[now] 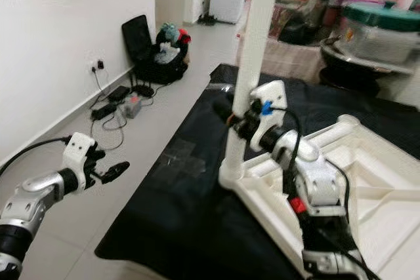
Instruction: Building children table
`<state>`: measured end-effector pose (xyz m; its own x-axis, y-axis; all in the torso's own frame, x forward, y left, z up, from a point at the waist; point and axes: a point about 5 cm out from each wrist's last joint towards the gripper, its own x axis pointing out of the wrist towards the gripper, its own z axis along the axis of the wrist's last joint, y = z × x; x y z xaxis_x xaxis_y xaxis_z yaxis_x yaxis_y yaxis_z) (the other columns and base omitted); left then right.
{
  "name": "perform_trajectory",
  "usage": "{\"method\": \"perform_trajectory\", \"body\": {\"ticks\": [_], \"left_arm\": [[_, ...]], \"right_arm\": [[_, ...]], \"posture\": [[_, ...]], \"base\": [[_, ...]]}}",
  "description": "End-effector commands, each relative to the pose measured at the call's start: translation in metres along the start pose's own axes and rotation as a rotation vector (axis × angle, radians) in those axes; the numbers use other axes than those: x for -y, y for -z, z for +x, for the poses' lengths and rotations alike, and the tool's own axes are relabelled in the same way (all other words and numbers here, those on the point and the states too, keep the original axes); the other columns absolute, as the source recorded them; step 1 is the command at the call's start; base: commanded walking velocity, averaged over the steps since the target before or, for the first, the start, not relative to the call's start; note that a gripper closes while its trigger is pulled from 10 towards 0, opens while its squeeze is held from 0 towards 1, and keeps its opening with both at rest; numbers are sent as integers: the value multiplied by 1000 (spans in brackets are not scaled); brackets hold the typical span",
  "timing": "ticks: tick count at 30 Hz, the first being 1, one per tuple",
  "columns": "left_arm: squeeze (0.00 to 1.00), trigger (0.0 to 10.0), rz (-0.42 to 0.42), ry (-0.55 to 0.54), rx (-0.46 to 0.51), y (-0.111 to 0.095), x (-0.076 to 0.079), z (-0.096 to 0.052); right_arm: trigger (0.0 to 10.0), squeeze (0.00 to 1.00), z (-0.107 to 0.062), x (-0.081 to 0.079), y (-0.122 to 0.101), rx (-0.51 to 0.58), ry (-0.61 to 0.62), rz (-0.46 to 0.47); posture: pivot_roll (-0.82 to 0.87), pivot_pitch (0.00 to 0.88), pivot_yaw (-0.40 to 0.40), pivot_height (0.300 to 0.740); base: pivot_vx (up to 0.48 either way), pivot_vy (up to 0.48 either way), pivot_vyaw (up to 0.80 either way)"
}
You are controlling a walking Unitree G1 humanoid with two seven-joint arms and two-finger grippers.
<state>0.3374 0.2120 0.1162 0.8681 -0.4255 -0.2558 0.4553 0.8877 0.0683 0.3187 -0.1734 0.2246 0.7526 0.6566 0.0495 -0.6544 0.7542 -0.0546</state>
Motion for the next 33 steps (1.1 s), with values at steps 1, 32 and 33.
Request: {"method": "perform_trajectory", "body": {"ticks": [1, 32, 33], "left_arm": [[0, 10000, -24, 14, -15, 5, 3, 1], [0, 10000, -53, 17, -31, 7, 2, -1], [0, 10000, -53, 16, -33, 7, 2, -1]], "right_arm": [[0, 0, -1, -19, 46, -177, -124, 207], [0, 0, -22, -58, 8, -130, -850, 111], [0, 0, -20, -58, 9, -132, -850, 114]], "posture": [[49, 0, -76, 740], [69, 0, -85, 740], [70, 0, -86, 740]], "base": [[0, 0, 0], [0, 0, 0], [0, 0, 0]]}}
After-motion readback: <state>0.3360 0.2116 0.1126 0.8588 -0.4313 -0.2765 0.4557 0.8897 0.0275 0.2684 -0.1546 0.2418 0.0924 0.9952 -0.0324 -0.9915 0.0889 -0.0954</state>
